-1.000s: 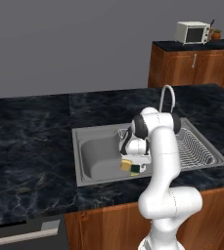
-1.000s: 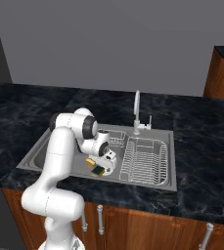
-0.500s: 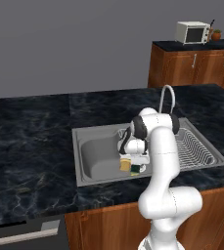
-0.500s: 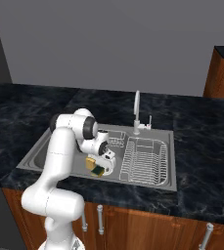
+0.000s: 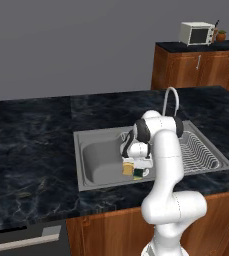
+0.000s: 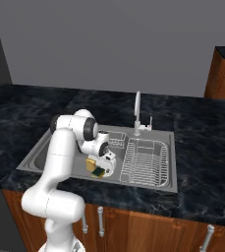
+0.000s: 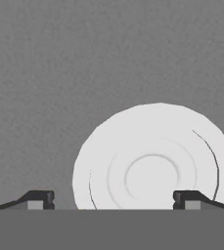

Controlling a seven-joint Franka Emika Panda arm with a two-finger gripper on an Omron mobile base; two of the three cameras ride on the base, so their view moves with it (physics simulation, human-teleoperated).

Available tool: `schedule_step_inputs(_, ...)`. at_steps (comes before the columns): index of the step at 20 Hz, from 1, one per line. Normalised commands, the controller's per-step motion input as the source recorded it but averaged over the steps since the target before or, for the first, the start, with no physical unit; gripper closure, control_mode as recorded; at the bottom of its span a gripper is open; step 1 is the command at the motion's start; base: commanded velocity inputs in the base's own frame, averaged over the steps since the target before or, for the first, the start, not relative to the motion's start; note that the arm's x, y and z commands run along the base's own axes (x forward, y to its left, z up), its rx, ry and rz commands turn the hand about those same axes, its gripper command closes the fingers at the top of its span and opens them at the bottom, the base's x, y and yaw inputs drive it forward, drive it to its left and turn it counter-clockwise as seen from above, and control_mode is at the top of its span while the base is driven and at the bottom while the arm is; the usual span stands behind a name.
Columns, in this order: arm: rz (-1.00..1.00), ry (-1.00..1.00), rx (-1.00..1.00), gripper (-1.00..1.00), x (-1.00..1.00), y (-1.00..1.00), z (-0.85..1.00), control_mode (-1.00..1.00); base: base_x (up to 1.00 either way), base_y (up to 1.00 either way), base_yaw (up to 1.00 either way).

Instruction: Pick up the sponge and sponge from the sink, and place them back in the cabinet, and close the cabinet doors.

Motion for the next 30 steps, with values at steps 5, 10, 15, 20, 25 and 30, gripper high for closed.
schedule_step_inputs(5, 0.00, 0.02, 0.00, -1.00, -0.21, 0.04, -0.15, -1.00, 0.00, 0.00, 0.00)
schedule_step_inputs(10, 0.00, 0.02, 0.00, -1.00, -0.28, 0.07, -0.16, -1.00, 0.00, 0.00, 0.00)
schedule_step_inputs(15, 0.00, 0.00, 0.00, -1.00, -0.36, 0.13, -0.10, -1.00, 0.00, 0.00, 0.00)
schedule_step_inputs(20, 0.00, 0.00, 0.00, -1.00, -0.31, 0.05, -0.01, -1.00, 0.00, 0.00, 0.00)
schedule_step_inputs(25, 0.00, 0.00, 0.00, -1.00, -0.23, 0.00, -0.02, -1.00, 0.00, 0.00, 0.00)
schedule_step_inputs(30, 0.00, 0.00, -0.01, 1.00, -0.04, 0.04, -0.19, -1.00, 0.00, 0.00, 0.00)
